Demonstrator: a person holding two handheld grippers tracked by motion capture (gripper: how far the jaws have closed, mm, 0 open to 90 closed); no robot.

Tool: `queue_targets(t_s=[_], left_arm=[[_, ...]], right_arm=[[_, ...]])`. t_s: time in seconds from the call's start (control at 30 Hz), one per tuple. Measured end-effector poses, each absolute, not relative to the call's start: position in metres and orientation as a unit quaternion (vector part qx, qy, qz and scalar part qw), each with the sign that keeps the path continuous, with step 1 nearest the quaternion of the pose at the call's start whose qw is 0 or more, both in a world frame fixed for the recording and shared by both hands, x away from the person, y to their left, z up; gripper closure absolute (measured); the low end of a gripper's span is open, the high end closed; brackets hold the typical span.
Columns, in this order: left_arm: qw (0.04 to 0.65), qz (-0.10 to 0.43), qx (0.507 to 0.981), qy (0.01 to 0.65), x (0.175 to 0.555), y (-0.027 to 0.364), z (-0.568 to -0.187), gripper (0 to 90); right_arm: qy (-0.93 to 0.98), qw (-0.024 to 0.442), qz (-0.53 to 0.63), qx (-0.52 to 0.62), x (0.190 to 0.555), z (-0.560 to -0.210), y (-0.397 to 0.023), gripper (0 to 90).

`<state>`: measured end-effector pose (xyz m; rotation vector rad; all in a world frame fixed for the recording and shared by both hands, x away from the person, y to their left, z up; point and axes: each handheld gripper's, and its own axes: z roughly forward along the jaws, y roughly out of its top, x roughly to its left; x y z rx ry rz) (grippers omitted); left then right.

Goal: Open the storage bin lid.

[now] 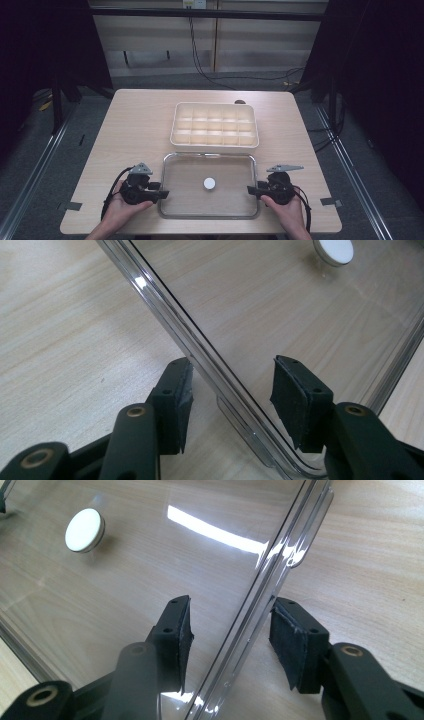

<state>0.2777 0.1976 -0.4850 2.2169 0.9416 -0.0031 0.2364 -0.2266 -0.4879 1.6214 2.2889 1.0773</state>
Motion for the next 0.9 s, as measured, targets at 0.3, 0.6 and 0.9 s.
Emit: queue_targets(t_s=[0.3, 0.6, 0.9], left_arm=[[0.356, -0.009, 0.861, 0.363, 0.278, 0.193, -0.489, 46.5], [0.359, -0.010, 0.861, 0.360, 0.280, 0.194, -0.490, 46.4], [0.359, 0.011, 0.858, 0.368, 0.280, 0.196, -0.489, 38.4]], right_arm=[[0.756, 0.072, 0.353, 0.547, 0.238, -0.492, -0.224, 42.8], [0.752, 0.061, 0.363, 0.546, 0.240, -0.493, -0.226, 36.5], [0.738, 0.070, 0.394, 0.543, 0.238, -0.488, -0.237, 31.8]])
